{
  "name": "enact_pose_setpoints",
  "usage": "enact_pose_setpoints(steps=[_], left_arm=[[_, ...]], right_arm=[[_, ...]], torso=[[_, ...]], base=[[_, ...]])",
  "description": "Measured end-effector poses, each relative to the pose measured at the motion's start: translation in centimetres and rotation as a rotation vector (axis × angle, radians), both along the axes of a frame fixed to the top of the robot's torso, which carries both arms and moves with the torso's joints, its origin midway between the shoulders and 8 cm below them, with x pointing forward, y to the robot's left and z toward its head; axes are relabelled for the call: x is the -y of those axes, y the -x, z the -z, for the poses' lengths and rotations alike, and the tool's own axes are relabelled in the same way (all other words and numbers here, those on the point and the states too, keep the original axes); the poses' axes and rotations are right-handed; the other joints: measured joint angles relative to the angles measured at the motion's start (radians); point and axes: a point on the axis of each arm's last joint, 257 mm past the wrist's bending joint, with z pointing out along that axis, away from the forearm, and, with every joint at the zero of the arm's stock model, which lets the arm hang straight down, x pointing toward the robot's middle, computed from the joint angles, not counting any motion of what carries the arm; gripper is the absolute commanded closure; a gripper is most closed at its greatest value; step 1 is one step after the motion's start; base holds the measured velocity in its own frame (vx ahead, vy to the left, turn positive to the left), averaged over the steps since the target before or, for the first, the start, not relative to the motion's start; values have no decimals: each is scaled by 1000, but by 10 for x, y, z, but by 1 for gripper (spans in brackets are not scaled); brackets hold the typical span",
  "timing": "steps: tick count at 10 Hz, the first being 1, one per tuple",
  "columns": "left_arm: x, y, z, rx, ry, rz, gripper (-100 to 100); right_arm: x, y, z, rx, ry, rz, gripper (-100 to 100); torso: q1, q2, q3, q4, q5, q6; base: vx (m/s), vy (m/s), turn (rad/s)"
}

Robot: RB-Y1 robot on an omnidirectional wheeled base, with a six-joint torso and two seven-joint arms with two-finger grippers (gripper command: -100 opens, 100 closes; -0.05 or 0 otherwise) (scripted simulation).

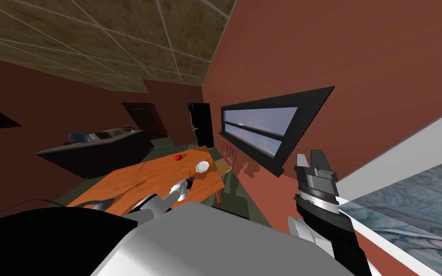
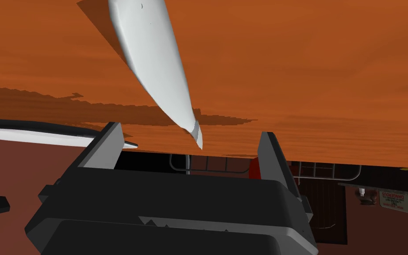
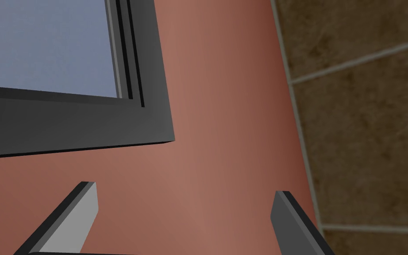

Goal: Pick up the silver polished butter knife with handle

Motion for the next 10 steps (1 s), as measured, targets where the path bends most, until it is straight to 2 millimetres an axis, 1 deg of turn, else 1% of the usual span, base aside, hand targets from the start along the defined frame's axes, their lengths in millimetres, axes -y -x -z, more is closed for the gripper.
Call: enact_pose_setpoints(steps=[1, 5, 6, 7, 9, 10], left_arm=[[0, 0, 0, 2, 2, -3, 100], [-1, 0, 0, 2, 2, -6, 100], [-1, 0, 0, 2, 2, -5, 0], [-1, 0, 0, 2, 2, -5, 100], [-10, 7, 2, -5, 10, -16, 100], [-11, 8, 2, -7, 13, -16, 100]], right_arm=[[0, 0, 0, 0, 0, 0, 0], [0, 0, 0, 0, 0, 0, 0], [0, 0, 0, 0, 0, 0, 0], [0, 0, 0, 0, 0, 0, 0], [0, 0, 0, 0, 0, 0, 0], [0, 0, 0, 0, 0, 0, 0]], torso=[[-1, 0, 0, 0, 0, 0], [-2, 0, 0, 0, 0, 1], [-2, 0, 0, 0, 0, 1], [-2, 0, 0, 0, 0, 1], [-3, 0, -1, -2, 2, 0], [-2, -1, -2, -2, 2, 0]], base=[[0, 0, 0], [0, 0, 3], [0, 0, 0], [-10, -38, -79], [-6, -37, -30], [4, -13, 9]])
